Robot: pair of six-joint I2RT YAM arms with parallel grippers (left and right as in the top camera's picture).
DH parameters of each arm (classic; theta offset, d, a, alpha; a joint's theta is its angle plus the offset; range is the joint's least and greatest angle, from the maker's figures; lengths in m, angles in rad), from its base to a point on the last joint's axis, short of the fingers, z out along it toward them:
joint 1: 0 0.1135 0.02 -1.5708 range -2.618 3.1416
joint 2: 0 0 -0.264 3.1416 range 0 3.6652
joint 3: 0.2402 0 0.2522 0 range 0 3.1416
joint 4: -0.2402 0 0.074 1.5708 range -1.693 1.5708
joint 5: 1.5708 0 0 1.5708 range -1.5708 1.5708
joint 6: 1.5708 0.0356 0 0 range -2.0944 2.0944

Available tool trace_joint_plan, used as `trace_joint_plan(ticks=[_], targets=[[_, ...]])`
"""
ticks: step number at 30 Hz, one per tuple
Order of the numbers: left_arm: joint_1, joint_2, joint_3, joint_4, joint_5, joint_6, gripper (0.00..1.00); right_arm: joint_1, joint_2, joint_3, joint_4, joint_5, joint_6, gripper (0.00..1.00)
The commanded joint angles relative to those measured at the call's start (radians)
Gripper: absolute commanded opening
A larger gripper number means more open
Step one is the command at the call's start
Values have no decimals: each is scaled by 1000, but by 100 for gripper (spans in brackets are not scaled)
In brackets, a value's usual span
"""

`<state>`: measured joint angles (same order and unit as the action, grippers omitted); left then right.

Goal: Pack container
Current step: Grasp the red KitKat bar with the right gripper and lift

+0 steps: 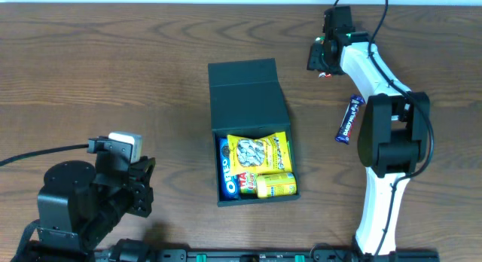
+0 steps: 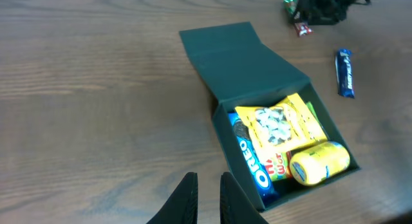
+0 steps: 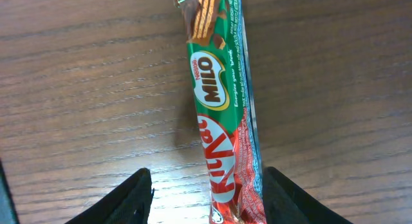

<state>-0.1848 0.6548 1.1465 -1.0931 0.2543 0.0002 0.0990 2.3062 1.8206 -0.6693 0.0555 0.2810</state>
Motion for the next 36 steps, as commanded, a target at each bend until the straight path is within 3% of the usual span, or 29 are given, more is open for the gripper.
trace_joint_plan(ticks=[1, 20, 25, 36], targets=[[3, 2, -1, -6, 77, 104, 14, -10, 34, 20, -2, -5, 14, 55], [3, 5, -1, -9, 110, 135, 14, -15, 64, 17, -26, -8, 14, 49], [3, 5, -1, -6, 109, 135, 14, -16, 64, 17, -28, -8, 14, 36], [3, 5, -1, -6, 109, 136, 14, -15, 61, 28, -82, -15, 18, 24]])
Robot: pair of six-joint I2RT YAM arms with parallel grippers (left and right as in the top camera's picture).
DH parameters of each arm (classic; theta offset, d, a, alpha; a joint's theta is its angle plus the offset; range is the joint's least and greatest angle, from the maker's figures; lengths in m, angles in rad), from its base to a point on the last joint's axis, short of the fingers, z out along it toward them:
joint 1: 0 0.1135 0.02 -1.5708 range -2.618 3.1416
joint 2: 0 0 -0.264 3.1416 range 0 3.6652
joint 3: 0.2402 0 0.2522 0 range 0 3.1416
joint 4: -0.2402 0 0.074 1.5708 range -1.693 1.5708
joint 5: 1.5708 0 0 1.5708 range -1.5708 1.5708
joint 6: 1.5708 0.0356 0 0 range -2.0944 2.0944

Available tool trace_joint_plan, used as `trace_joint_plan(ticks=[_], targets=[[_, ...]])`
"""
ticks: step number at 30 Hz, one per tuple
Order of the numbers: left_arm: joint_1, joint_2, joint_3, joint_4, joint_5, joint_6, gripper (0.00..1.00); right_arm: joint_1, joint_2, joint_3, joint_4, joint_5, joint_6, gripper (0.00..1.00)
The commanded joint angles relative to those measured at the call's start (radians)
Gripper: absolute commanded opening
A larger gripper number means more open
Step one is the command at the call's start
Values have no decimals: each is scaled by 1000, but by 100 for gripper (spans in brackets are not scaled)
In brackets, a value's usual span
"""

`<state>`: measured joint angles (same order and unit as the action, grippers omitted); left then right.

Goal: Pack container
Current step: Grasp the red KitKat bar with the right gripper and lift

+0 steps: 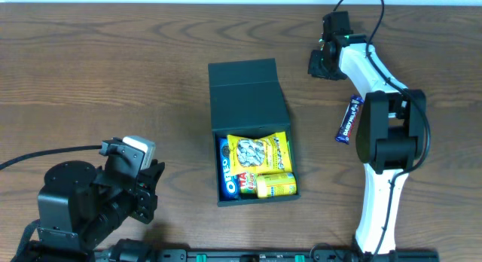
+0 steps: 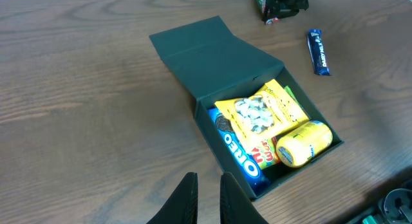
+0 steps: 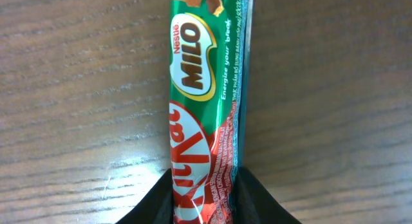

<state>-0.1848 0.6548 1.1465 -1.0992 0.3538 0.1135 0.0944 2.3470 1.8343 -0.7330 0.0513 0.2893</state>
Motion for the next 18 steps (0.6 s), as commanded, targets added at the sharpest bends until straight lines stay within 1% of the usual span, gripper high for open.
trace_joint_plan(ticks=[1, 6, 10, 13, 18], targets=[[3, 5, -1, 0, 10, 26, 14, -11, 21, 24, -34, -11, 9, 23], [3, 5, -1, -1, 9, 26, 14, -10, 21, 102, -117, -12, -15, 16], [3, 5, -1, -1, 9, 26, 14, -8, 20, 228, -232, -16, -39, 11], [3, 5, -1, -1, 9, 29, 13, 0, 20, 380, -372, -23, -90, 6], [3, 5, -1, -1, 10, 29, 13, 32, 20, 624, -602, 5, -185, 3]])
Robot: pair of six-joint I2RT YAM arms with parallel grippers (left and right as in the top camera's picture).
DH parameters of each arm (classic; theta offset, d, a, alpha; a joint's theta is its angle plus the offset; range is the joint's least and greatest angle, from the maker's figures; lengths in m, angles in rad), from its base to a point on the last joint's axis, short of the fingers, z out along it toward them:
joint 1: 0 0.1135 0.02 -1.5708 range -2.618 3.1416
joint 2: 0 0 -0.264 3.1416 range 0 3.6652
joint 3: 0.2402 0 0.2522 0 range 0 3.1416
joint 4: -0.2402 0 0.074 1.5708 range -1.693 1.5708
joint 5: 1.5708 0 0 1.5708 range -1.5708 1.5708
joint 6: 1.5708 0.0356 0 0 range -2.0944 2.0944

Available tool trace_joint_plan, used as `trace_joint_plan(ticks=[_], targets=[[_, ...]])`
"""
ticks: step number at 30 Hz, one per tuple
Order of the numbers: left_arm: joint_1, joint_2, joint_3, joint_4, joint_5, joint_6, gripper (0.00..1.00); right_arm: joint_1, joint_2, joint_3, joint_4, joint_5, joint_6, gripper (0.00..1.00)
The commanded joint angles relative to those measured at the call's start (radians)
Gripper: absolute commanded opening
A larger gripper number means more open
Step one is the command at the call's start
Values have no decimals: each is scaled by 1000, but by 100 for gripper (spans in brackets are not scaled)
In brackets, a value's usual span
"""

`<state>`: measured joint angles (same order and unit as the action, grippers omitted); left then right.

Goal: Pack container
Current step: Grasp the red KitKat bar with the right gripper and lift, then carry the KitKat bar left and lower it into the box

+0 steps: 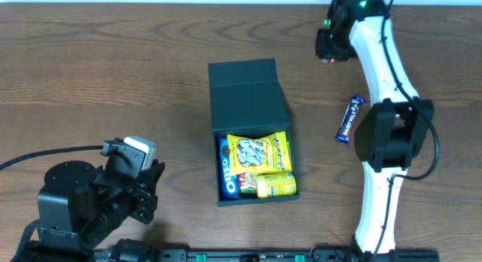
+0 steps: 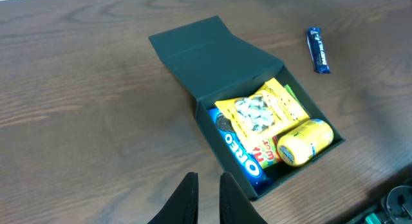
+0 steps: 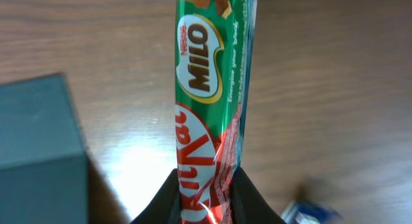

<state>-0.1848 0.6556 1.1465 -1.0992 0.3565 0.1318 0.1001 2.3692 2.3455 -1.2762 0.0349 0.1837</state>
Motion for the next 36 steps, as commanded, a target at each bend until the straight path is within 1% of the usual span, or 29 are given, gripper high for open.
trace_joint_plan(ticks=[1, 3, 5, 6, 11, 13, 16, 21, 24, 26, 29, 33, 36], targets=[[3, 4, -1, -1, 7, 11, 13, 36, -2, 162, -108, 48, -101, 3], [3, 4, -1, -2, 7, 11, 13, 60, -4, 250, -200, 124, -133, 1], [3, 4, -1, -2, 8, 11, 12, 72, -30, 279, -218, 65, -110, 2], [3, 4, -1, -3, 8, 10, 12, 78, -61, 278, -224, 28, -123, 1], [3, 4, -1, -34, 12, 10, 9, 98, -245, 265, -228, 5, -121, 1], [3, 4, -1, -37, 27, 10, 9, 104, -338, 230, -225, -18, -116, 1], [3, 4, -1, -37, 56, 10, 9, 105, -496, 105, -204, -26, -109, 2], [3, 4, -1, -41, 90, 10, 8, 140, -775, -279, -101, -81, -79, 5], [3, 4, -1, -45, 90, 10, 8, 188, -879, -471, -81, -82, -46, 6], [3, 4, -1, -46, 90, 10, 8, 238, -914, -573, -80, -101, 12, 5], [3, 4, -1, -48, 90, 10, 8, 358, -924, -731, -31, -148, 130, 3], [3, 4, -1, -59, 90, 10, 8, 507, -913, -920, 114, -148, 259, 4], [3, 4, -1, -64, 90, 10, 8, 603, -909, -1036, 219, -148, 357, 2]])
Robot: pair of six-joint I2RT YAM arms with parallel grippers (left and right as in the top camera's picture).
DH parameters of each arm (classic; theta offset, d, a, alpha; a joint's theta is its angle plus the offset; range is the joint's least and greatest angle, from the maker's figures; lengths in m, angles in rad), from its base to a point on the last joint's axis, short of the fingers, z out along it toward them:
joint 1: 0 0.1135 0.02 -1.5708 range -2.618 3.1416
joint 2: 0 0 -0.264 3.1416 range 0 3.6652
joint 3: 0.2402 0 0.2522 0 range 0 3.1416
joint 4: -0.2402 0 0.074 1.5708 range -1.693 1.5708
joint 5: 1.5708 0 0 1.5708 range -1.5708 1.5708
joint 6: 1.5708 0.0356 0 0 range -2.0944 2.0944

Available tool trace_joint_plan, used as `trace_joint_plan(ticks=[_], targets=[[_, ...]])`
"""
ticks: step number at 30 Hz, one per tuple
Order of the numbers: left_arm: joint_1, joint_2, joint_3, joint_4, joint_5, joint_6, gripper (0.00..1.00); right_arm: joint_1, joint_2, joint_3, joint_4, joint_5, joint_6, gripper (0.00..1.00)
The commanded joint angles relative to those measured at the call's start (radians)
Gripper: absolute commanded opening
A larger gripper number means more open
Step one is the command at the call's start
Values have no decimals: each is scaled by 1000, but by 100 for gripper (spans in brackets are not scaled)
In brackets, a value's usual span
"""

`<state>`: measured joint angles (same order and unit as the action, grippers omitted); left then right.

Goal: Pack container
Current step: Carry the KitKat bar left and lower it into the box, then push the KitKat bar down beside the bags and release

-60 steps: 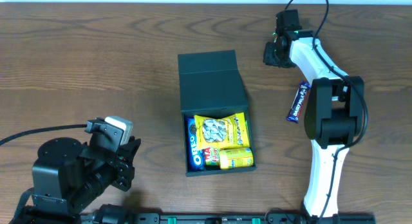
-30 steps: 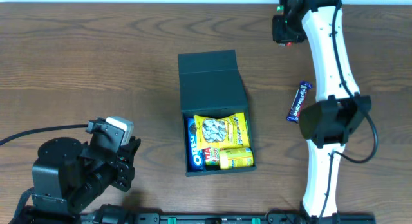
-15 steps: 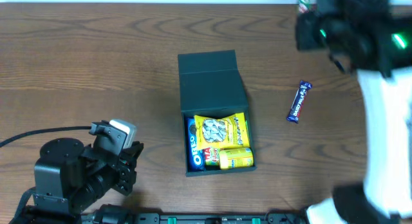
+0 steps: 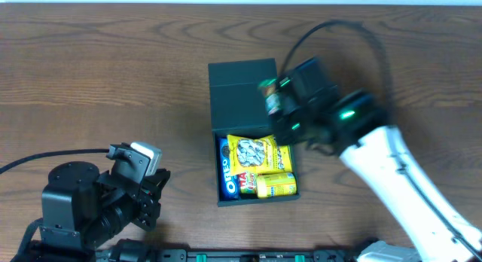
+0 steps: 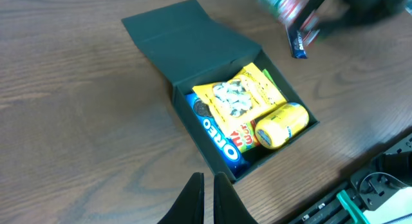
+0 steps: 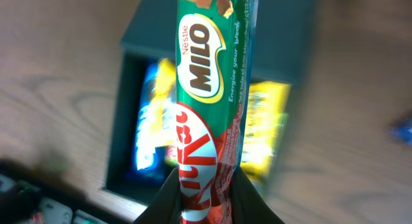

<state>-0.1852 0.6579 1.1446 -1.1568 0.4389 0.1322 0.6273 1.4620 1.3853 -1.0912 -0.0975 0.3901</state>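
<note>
The dark green box lies open with its lid folded back. Inside are a blue Oreo pack, a yellow snack bag and a yellow can. My right gripper is shut on a green and red KitKat Milo bar, held in the air over the box, near the hinge in the overhead view. My left gripper is shut and empty, low at the front left, well away from the box.
A blue candy bar lies on the wood to the right of the box, partly behind my blurred right arm. The left arm's base stands at the front left corner.
My right gripper has moved with the KitKat Milo bar from the far right of the table to above the open box. The left wrist has shifted slightly.
My right gripper stood open around the KitKat Milo bar lying at the far right. Then it was shut on the bar on the table, then held it raised off the wood, and now holds it over the box.
</note>
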Motion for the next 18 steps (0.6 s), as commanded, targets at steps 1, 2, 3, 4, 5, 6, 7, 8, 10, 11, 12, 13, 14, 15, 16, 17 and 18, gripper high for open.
trace_joint_plan(ticks=[1, 2, 3, 4, 5, 6, 7, 8, 10, 11, 12, 13, 14, 15, 16, 17, 18], targets=[[3, 2, 1, -8, 8, 10, 8, 109, -2, -109, 66, -16, 183, 2], [3, 2, 1, -10, 8, 10, 8, 139, -1, -135, 96, -16, 213, 2], [3, 2, 1, -13, 7, 10, 8, 175, -1, -162, 131, -15, 247, 2], [3, 2, 1, -14, 7, 10, 8, 205, -1, -180, 160, -15, 272, 4], [3, 2, 1, -14, 7, 10, 8, 235, -1, -196, 185, -11, 298, 5], [3, 2, 1, -14, 7, 10, 8, 257, -1, -206, 202, -5, 321, 7], [3, 2, 1, -14, 7, 10, 8, 274, 1, -216, 214, 2, 346, 7], [3, 2, 1, -14, 7, 10, 8, 295, 5, -225, 229, 14, 388, 8], [3, 2, 1, -15, 7, 10, 8, 321, 13, -237, 243, 40, 445, 8], [3, 2, 1, -17, 7, 10, 8, 332, 14, -244, 247, 51, 465, 7], [3, 2, 1, -18, 7, 10, 8, 340, 16, -253, 254, 61, 478, 8], [3, 2, 1, -18, 7, 10, 8, 347, 18, -260, 267, 64, 477, 8], [3, 2, 1, -18, 7, 10, 8, 355, 23, -270, 286, 64, 478, 9], [3, 2, 1, -18, 7, 10, 7, 360, 28, -276, 295, 63, 478, 10], [3, 2, 1, -18, 7, 10, 8, 363, 32, -281, 298, 64, 478, 11], [3, 2, 1, -18, 7, 10, 8, 366, 40, -284, 298, 63, 478, 11], [3, 2, 1, -18, 7, 10, 7, 370, 49, -284, 299, 64, 477, 11]])
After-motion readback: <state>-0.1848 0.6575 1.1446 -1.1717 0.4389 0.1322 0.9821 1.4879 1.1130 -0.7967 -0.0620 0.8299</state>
